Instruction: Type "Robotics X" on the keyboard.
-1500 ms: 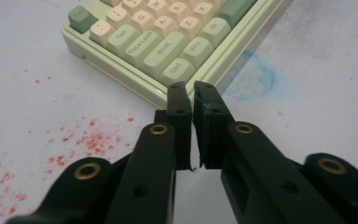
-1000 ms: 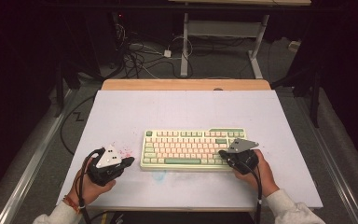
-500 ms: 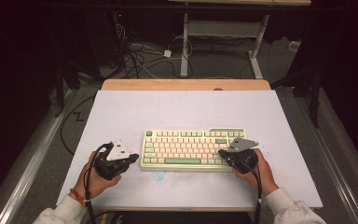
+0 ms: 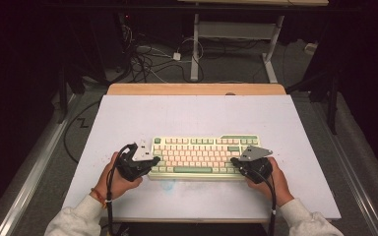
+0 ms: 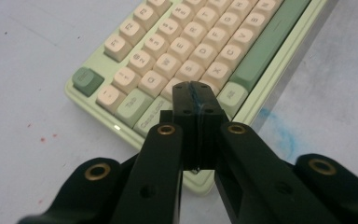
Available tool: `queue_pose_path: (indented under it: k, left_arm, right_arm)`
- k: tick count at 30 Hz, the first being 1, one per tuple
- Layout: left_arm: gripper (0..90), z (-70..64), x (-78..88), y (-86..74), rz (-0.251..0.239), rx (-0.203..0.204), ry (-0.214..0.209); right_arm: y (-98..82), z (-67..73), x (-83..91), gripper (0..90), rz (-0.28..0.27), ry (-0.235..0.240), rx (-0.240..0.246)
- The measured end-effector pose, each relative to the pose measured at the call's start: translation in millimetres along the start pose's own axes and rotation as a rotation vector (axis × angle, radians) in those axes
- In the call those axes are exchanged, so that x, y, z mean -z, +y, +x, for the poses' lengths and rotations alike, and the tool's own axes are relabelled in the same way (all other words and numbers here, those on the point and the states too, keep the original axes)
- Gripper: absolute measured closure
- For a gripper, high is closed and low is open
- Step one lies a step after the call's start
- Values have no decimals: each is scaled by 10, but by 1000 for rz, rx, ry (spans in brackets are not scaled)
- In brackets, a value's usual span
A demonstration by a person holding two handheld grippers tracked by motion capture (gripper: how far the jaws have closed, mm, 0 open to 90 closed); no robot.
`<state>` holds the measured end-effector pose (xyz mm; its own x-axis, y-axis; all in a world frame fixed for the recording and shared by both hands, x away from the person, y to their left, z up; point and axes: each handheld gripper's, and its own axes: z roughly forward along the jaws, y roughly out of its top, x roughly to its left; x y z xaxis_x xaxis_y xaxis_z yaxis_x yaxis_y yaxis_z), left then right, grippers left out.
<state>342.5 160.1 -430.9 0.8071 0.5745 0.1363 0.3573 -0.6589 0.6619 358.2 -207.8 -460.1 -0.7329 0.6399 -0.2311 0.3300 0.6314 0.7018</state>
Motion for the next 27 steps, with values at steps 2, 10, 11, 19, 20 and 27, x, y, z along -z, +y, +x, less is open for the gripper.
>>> queue_pose_path:
  k: [2, 10, 11, 19, 20, 27]
  left_arm:
    - [872, -20, -40, 39, 3, -12, 0]
    - [872, -25, -191, 143, 19, -32, -18]
    - [872, -31, -205, 156, 23, -40, -16]
    - [872, -57, -303, 237, 35, -63, -34]
    - [872, -61, -317, 245, 36, -64, -38]
    - [872, -100, -416, 296, 54, -81, -50]
  right_arm:
    - [0, 10, 1, 900, 1, -6, 2]
    - [-12, 8, 1, 900, -8, -5, -2]
    - [-12, 7, 1, 900, -8, -4, -2]
    - [-12, 18, 2, 900, -8, -12, 4]
    - [-12, 18, 2, 900, -7, -11, 3]
    - [-11, 22, 2, 900, -7, -13, 7]
